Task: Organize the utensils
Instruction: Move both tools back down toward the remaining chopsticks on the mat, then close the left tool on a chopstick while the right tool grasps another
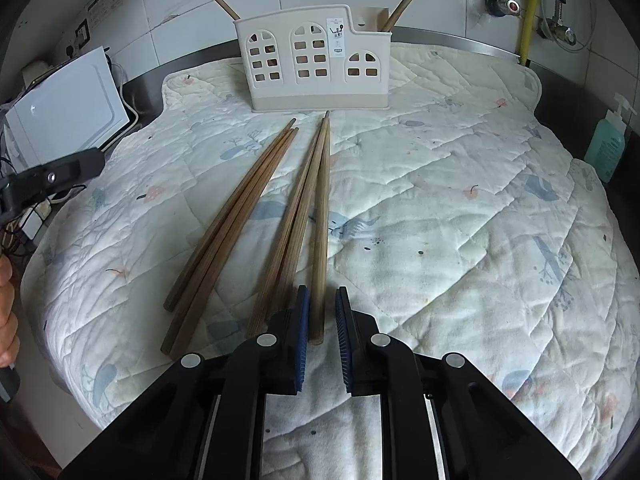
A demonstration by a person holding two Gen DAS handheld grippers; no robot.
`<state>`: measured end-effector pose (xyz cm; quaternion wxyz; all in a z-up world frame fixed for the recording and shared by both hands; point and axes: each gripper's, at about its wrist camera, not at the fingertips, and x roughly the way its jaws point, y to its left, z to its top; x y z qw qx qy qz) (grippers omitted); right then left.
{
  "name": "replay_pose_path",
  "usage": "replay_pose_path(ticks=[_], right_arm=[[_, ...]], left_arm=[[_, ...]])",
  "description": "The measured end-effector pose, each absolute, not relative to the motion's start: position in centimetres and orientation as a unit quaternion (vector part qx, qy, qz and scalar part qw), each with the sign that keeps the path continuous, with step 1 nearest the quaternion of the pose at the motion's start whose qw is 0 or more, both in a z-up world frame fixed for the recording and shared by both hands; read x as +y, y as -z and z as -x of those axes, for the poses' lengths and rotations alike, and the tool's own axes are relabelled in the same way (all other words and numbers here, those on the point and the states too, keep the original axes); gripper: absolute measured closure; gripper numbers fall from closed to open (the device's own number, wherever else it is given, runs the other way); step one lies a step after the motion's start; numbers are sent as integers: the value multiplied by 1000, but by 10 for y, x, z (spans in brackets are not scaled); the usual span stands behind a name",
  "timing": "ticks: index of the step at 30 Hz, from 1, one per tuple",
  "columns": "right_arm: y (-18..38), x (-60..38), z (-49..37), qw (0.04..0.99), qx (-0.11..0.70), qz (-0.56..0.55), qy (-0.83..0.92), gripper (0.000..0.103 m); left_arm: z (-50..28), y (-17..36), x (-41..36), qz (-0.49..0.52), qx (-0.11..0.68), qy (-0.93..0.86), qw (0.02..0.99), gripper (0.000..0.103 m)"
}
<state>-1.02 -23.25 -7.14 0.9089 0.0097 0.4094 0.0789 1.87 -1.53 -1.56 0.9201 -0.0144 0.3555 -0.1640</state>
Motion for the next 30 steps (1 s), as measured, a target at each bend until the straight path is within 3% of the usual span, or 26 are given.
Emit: replay_pose_path(ticks=[8, 16, 24, 30], right_arm=[[70, -246, 12, 910, 408, -25, -73, 96], [71, -250, 14, 910, 407, -32, -76, 96], [72, -251, 14, 910, 406, -35, -80, 96], [72, -251, 15, 910, 405, -36, -80, 96]], left_arm=[[-12, 44, -46, 7, 395, 201, 896, 32], [-23, 68, -66, 9, 434, 212, 875, 65], [-23, 72, -79, -21, 430, 209, 878, 73], [-23, 69, -81, -42, 425, 194, 883, 73]])
